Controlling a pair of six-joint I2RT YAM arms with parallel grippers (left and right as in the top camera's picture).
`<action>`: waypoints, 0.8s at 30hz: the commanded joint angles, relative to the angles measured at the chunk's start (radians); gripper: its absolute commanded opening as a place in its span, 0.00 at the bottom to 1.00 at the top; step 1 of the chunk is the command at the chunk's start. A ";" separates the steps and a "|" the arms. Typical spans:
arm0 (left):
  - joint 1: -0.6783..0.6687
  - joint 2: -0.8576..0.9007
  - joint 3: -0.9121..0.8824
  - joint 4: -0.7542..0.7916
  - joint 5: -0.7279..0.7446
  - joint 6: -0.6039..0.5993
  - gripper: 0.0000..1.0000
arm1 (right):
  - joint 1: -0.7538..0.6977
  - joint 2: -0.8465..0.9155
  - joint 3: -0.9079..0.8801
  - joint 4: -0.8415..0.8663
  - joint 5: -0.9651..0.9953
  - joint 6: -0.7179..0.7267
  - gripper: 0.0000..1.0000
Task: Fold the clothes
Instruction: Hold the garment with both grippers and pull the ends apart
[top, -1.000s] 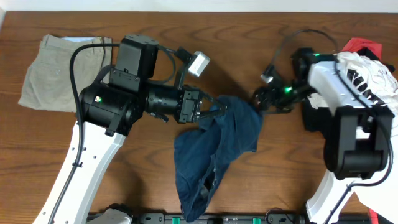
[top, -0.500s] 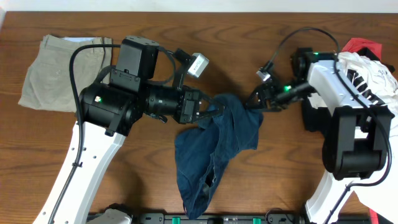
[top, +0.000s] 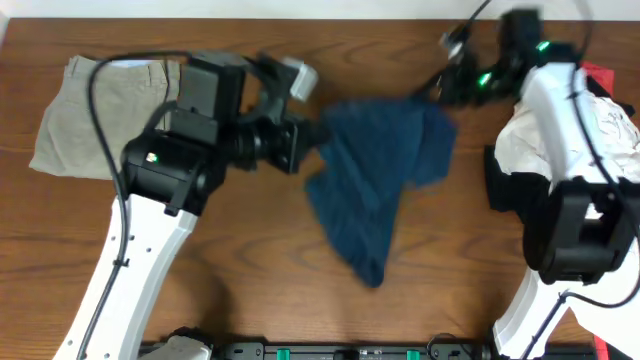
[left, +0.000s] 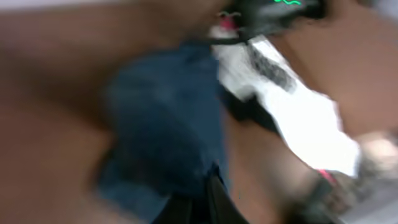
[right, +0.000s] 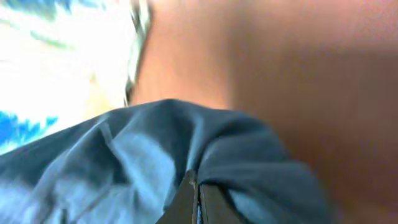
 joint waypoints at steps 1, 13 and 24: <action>0.108 -0.001 0.031 0.116 -0.174 0.013 0.06 | -0.040 -0.017 0.226 -0.036 0.025 0.116 0.01; 0.214 0.004 0.018 -0.204 0.214 -0.024 0.06 | -0.053 -0.050 0.319 -0.673 0.789 0.069 0.15; 0.076 0.011 -0.104 -0.557 0.114 0.148 0.06 | -0.043 -0.052 0.122 -0.583 0.793 0.060 0.31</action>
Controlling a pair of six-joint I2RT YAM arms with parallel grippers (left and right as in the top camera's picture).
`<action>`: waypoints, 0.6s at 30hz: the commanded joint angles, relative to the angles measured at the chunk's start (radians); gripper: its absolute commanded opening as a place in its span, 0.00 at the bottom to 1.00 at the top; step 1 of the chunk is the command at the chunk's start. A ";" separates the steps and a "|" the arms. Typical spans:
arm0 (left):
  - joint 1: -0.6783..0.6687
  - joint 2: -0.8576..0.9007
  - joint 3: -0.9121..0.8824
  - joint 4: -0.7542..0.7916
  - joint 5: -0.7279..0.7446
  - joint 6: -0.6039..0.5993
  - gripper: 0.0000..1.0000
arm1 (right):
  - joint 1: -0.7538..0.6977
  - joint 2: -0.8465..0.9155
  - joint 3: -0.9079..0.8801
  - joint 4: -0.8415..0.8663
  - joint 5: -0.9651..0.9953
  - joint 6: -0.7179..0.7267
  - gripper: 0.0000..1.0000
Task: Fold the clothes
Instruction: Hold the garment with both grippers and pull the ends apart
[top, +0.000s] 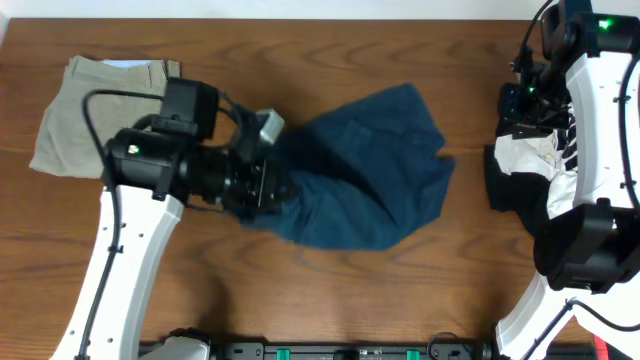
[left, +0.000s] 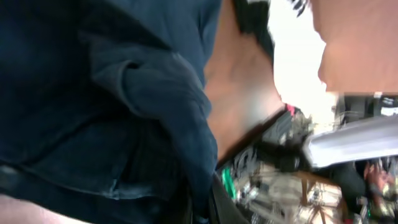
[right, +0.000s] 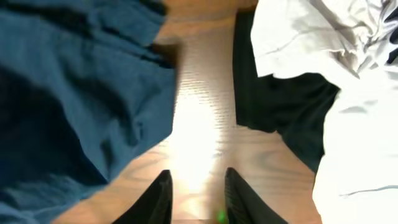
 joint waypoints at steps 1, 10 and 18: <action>-0.030 0.004 -0.041 -0.053 -0.088 0.063 0.06 | 0.021 -0.013 -0.003 0.009 -0.001 -0.006 0.41; -0.047 0.004 -0.174 -0.103 -0.253 0.028 0.06 | 0.107 -0.013 -0.166 0.163 -0.161 -0.021 0.77; -0.048 0.004 -0.244 -0.132 -0.252 -0.001 0.06 | 0.309 -0.013 -0.447 0.599 -0.269 -0.021 0.69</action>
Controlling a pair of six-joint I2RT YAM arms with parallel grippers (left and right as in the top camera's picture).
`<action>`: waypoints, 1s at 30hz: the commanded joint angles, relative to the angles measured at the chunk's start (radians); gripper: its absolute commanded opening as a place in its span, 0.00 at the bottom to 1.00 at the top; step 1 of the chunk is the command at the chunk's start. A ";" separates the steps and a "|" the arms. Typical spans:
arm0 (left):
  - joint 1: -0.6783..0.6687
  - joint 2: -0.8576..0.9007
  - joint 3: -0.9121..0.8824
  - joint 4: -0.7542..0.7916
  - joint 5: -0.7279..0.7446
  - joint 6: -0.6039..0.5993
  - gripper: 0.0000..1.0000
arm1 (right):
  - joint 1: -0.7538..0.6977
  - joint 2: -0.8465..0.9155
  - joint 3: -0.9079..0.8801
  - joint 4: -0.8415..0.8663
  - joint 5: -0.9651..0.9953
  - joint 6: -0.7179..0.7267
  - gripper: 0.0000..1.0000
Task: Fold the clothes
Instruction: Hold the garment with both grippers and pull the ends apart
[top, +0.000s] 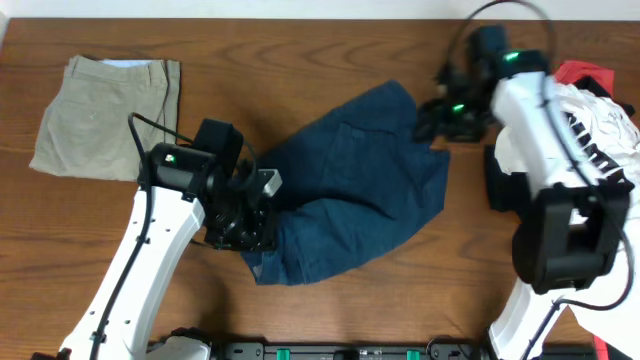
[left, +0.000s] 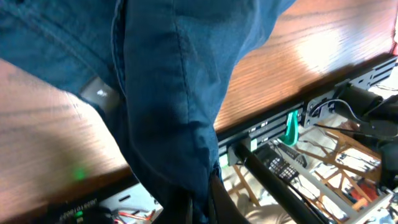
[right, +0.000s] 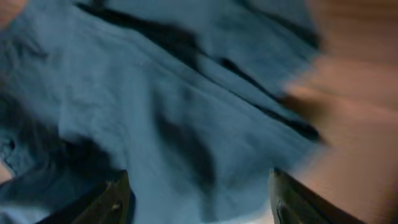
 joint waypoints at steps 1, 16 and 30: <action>-0.003 0.003 -0.024 -0.015 -0.018 -0.019 0.06 | 0.116 -0.012 -0.100 0.149 -0.056 0.000 0.69; -0.003 0.003 -0.024 -0.021 -0.007 -0.030 0.06 | 0.422 0.003 -0.328 0.725 0.392 0.393 0.67; -0.003 0.003 -0.024 -0.021 -0.007 -0.030 0.06 | 0.432 0.133 -0.328 0.815 0.443 0.505 0.30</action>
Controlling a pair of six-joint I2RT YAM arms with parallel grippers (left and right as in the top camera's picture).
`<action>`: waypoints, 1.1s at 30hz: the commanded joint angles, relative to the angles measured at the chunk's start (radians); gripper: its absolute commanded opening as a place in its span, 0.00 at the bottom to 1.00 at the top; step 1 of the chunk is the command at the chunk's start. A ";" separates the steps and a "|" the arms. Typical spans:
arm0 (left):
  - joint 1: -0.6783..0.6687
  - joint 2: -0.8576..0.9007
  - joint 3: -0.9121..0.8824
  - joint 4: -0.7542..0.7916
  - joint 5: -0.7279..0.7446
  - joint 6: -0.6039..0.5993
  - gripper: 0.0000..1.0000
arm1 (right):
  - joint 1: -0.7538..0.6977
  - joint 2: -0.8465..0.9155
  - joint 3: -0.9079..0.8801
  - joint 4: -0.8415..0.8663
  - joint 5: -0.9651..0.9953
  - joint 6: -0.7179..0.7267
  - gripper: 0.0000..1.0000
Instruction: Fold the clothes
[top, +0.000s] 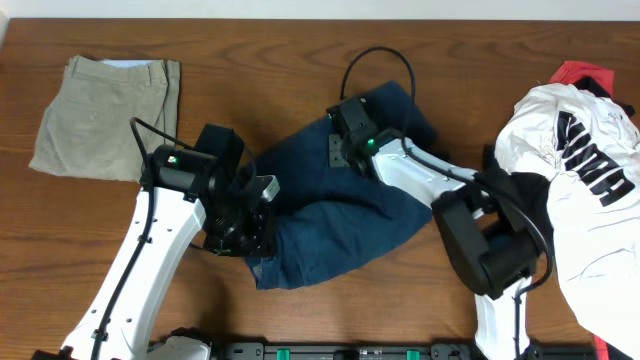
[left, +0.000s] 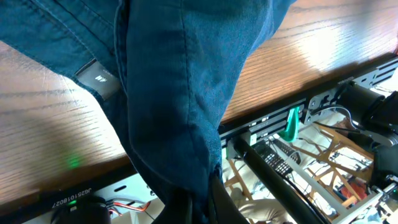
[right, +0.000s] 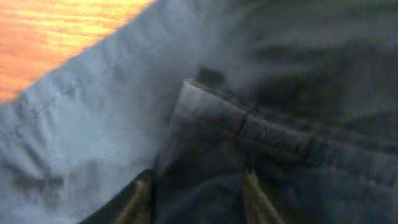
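Note:
A dark blue denim garment (top: 350, 215) lies crumpled in the middle of the wooden table (top: 300, 50). My left gripper (top: 262, 232) is at its front left edge, shut on a hanging fold of the blue cloth (left: 168, 74). Its closed fingers (left: 200, 202) sit over the table's front edge. At the garment's upper part my right gripper (top: 340, 145) is low on it and open. In the right wrist view, a thick seam of the denim (right: 249, 124) lies between that gripper's (right: 198, 193) spread fingers.
Folded khaki trousers (top: 105, 115) lie at the back left. A heap with a white printed shirt (top: 575, 190), a black garment (top: 500, 190) and a red cloth (top: 580, 72) fills the right side. Beyond the table's front edge, a metal frame (left: 292, 180) shows in the left wrist view.
My right gripper has moved left from the garment's upper right corner to its upper middle, and is now low on the denim with a seam between its open fingers. The left arm has barely moved.
First both grippers held the blue garment stretched between them near the back of the table. Then the right one had let go and stood open by the heap, while the left held the cloth further left and forward. Now the garment lies near the front edge.

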 joint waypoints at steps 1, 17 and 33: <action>-0.003 0.003 -0.005 -0.003 -0.005 -0.003 0.06 | -0.005 0.019 -0.002 -0.001 0.027 0.042 0.16; -0.002 0.003 -0.004 0.216 -0.087 -0.032 0.06 | -0.246 -0.302 0.136 -0.415 0.025 -0.143 0.05; 0.074 -0.008 0.239 0.334 -0.267 -0.033 0.06 | -0.481 -0.617 0.209 -0.774 -0.084 -0.177 0.01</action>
